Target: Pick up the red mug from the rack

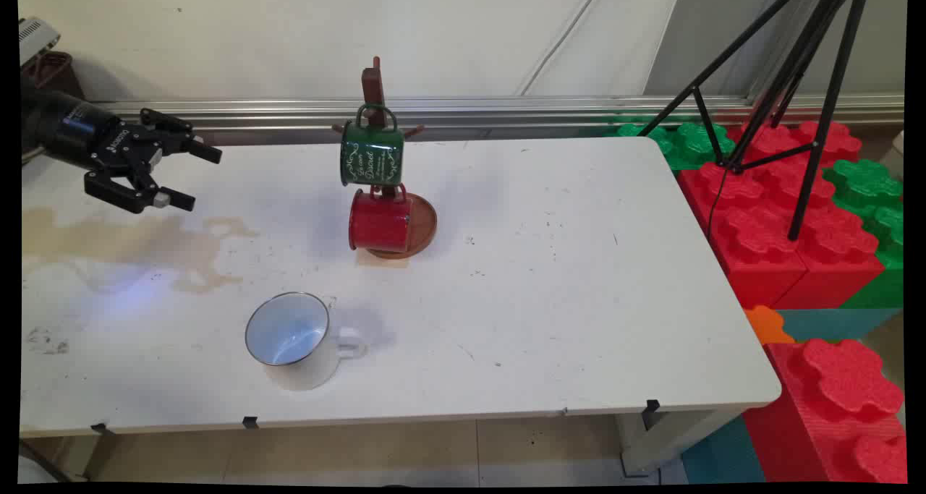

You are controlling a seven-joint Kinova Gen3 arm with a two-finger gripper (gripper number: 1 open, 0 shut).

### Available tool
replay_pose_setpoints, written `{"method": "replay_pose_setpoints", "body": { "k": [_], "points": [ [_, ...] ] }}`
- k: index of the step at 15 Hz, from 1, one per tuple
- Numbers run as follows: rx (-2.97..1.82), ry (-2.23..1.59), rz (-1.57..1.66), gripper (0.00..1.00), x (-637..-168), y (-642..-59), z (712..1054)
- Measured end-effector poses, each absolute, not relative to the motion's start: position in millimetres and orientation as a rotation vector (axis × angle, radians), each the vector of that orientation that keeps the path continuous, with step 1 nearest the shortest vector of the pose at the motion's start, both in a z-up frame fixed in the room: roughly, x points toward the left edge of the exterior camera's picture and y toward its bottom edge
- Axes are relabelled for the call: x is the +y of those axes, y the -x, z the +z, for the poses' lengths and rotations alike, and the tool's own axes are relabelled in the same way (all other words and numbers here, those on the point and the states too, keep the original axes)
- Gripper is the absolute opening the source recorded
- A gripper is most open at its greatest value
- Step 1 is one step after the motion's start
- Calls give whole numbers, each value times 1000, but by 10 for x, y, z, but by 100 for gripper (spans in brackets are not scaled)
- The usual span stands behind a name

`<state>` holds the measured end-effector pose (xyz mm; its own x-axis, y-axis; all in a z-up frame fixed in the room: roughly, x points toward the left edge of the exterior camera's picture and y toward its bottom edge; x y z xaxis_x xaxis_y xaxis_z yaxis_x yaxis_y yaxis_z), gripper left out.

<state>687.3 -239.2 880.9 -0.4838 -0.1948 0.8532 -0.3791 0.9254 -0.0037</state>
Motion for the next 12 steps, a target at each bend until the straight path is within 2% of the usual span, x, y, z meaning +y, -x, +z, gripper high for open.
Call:
{"method": "replay_pose_setpoints", "body": {
  "k": [12],
  "points": [
    [-2044,-439,225,100,-2485,-6782,8642]
  ]
}}
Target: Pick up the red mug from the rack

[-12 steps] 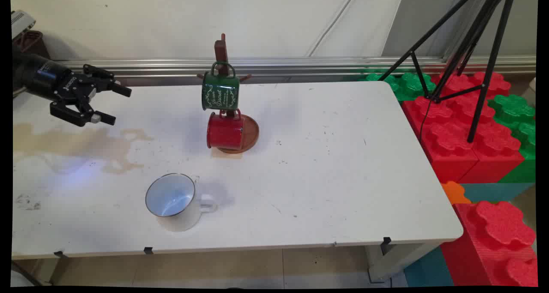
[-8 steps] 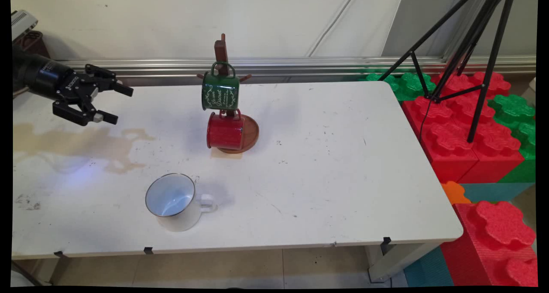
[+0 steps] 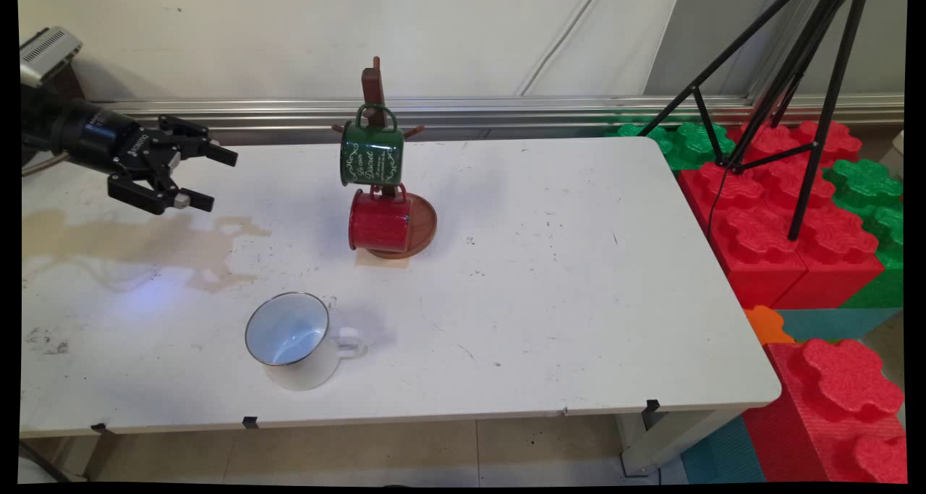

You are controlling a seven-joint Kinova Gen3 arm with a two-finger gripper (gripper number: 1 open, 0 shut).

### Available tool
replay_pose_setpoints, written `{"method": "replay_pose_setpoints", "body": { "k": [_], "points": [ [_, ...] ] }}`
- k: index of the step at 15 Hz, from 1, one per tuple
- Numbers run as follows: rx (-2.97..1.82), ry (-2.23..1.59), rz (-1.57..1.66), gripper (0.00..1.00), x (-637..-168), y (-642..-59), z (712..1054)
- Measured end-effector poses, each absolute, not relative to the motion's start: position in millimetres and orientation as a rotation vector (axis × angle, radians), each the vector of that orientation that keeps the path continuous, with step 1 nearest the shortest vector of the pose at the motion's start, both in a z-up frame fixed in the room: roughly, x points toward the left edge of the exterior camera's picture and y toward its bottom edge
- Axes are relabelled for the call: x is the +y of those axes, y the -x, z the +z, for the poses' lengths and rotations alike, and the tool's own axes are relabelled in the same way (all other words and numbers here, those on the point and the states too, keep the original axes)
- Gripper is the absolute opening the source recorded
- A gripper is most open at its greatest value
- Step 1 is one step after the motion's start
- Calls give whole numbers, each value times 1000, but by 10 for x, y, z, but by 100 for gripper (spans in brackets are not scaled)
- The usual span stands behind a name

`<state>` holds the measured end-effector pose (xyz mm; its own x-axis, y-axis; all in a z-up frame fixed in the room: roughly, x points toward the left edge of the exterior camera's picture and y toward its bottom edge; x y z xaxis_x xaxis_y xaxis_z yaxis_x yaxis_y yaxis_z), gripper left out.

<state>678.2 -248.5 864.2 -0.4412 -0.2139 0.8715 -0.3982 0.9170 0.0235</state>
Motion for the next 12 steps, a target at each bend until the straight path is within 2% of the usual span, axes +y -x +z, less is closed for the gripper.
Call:
{"method": "replay_pose_setpoints", "body": {
  "k": [12],
  "points": [
    [-2030,-436,188,100,-2595,-6647,8236]
  ]
}}
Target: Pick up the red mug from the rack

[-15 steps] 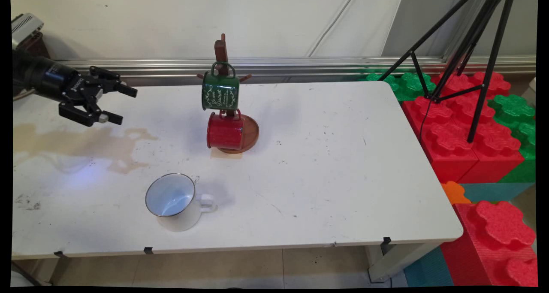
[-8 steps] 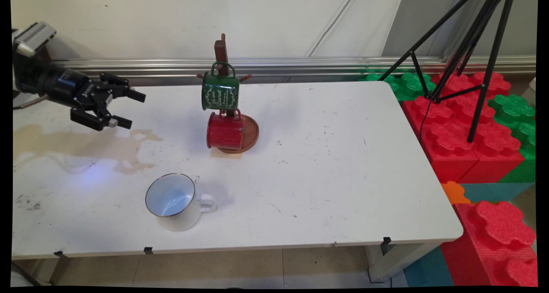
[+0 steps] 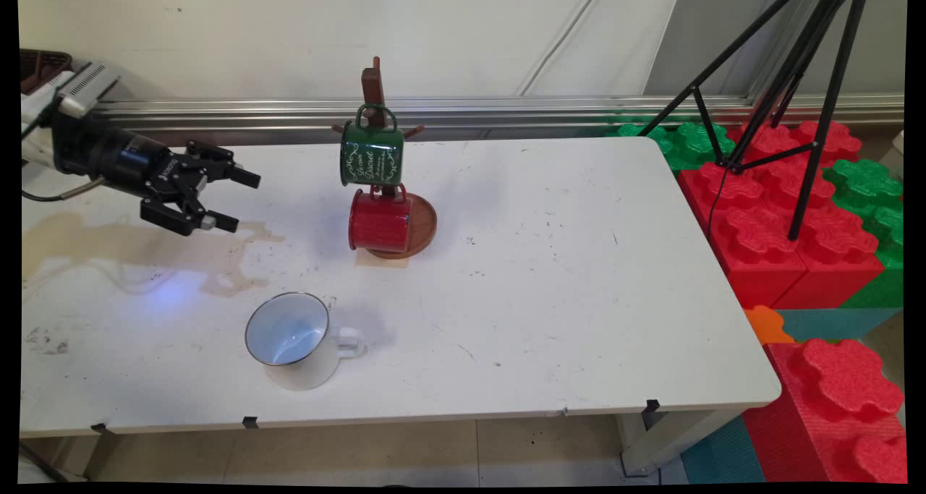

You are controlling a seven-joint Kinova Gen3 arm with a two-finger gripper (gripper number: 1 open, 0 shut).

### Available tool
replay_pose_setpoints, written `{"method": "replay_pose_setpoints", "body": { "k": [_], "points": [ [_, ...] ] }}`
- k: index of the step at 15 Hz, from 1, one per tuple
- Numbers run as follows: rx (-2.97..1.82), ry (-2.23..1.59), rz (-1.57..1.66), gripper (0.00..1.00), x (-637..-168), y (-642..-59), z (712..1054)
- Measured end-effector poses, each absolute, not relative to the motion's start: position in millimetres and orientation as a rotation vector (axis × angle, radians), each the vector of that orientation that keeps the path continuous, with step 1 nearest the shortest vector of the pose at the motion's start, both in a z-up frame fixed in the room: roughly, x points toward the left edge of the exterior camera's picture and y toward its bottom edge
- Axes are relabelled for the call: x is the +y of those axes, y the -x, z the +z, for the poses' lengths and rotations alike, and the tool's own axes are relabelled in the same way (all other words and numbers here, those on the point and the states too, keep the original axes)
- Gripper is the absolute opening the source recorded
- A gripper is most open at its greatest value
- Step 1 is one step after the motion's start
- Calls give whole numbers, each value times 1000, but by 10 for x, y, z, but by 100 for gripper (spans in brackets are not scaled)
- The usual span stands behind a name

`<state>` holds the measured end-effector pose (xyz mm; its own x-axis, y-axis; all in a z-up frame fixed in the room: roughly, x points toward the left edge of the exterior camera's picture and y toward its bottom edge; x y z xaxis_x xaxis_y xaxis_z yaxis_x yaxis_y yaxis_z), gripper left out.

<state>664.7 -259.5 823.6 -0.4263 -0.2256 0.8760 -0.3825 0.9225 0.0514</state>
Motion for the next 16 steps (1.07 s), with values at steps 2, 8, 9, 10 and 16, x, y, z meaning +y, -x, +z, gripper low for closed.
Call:
{"method": "replay_pose_setpoints", "body": {
  "k": [2,8,9,10,16],
  "points": [
    [-2028,-433,181,100,-2619,-6626,8159],
    [-2019,-434,148,100,-2654,-6556,7925],
    [-2017,-436,144,100,-2663,-6546,7890],
    [-2015,-439,139,100,-2673,-6534,7848],
    [-1994,-458,124,100,-2740,-6475,7664]
  ]
}}
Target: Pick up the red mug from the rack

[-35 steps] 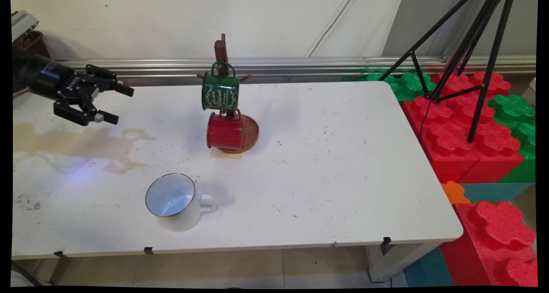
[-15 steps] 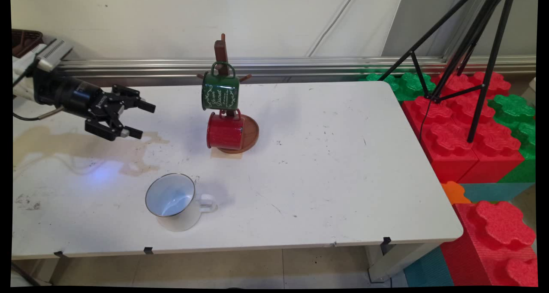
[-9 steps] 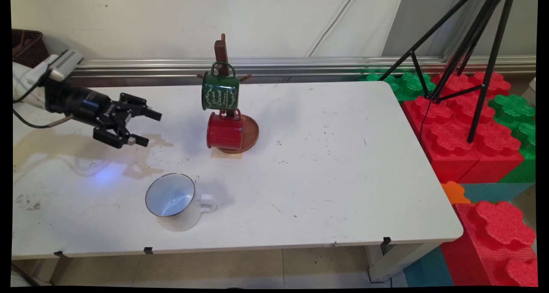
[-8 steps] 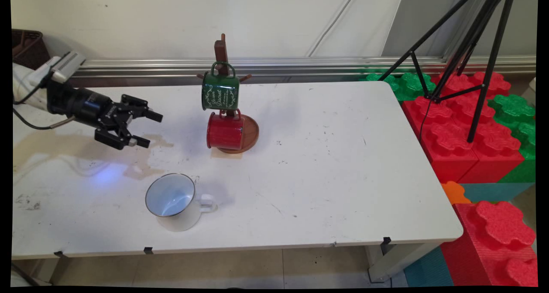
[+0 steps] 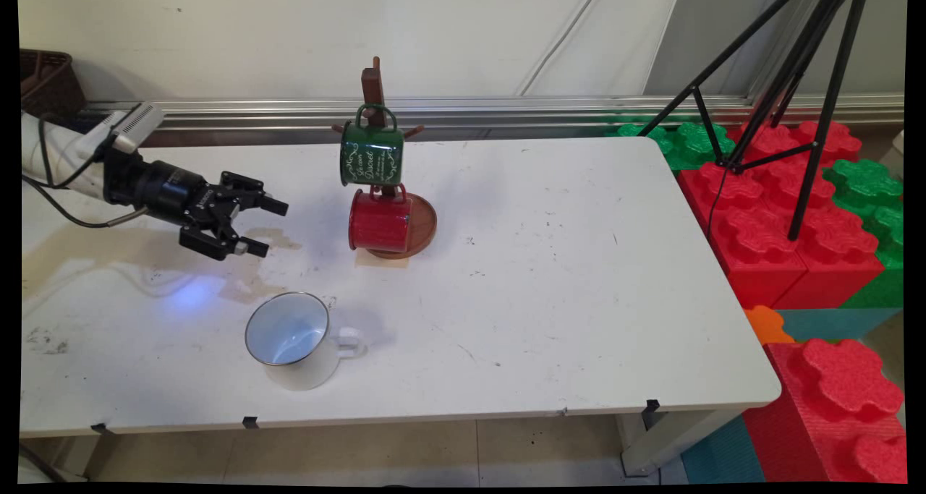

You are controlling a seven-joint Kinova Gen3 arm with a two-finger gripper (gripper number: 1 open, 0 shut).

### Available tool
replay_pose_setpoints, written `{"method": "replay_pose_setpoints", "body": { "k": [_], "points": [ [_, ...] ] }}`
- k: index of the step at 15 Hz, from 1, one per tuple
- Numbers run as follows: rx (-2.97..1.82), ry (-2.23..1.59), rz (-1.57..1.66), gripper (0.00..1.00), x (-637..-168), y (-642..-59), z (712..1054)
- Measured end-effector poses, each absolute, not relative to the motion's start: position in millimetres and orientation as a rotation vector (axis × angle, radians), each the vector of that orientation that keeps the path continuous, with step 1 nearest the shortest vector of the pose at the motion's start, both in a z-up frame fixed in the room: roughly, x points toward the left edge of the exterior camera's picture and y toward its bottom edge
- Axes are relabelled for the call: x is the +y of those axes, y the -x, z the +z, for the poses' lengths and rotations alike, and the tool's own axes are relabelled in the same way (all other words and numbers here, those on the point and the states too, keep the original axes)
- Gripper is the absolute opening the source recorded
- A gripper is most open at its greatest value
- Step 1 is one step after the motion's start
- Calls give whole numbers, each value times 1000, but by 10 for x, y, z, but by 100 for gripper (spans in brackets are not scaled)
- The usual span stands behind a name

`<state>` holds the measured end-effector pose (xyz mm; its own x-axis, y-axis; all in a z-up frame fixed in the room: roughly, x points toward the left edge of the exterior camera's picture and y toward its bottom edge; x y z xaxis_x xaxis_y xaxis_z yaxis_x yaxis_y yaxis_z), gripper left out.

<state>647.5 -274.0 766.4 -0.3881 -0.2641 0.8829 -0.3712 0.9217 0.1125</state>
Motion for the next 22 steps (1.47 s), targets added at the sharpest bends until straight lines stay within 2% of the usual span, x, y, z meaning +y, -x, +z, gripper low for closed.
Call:
{"method": "replay_pose_setpoints", "body": {
  "k": [22],
  "points": [
    [-1862,-529,87,100,-2992,-6013,7326]
  ]
}}
